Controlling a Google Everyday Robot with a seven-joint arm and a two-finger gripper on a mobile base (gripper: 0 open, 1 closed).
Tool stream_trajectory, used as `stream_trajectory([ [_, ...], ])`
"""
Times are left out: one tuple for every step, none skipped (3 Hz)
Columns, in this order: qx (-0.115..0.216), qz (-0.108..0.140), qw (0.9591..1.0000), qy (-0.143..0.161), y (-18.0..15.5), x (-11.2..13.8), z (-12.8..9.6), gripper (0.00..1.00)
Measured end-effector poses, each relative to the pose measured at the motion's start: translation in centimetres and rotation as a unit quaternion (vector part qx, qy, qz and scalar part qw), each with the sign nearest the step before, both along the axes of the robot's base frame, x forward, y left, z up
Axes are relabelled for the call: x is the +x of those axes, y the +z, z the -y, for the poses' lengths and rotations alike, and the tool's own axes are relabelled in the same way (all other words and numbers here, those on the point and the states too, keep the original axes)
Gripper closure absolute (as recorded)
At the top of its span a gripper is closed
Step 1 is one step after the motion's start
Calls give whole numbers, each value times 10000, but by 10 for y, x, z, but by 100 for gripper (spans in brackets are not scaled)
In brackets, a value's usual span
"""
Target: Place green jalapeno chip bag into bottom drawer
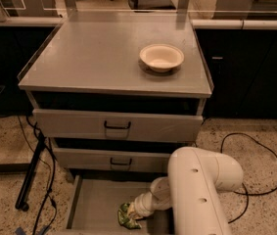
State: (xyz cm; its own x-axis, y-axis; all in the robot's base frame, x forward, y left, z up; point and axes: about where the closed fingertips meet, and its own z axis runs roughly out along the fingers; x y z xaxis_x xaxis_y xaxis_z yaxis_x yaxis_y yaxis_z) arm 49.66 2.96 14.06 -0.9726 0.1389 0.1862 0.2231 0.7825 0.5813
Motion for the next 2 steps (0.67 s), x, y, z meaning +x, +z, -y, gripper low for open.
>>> stream_trajectory([
  [-82, -227, 9997, -98, -23, -17, 7, 100],
  [-83, -231, 9996, -99, -20, -18, 7, 75],
])
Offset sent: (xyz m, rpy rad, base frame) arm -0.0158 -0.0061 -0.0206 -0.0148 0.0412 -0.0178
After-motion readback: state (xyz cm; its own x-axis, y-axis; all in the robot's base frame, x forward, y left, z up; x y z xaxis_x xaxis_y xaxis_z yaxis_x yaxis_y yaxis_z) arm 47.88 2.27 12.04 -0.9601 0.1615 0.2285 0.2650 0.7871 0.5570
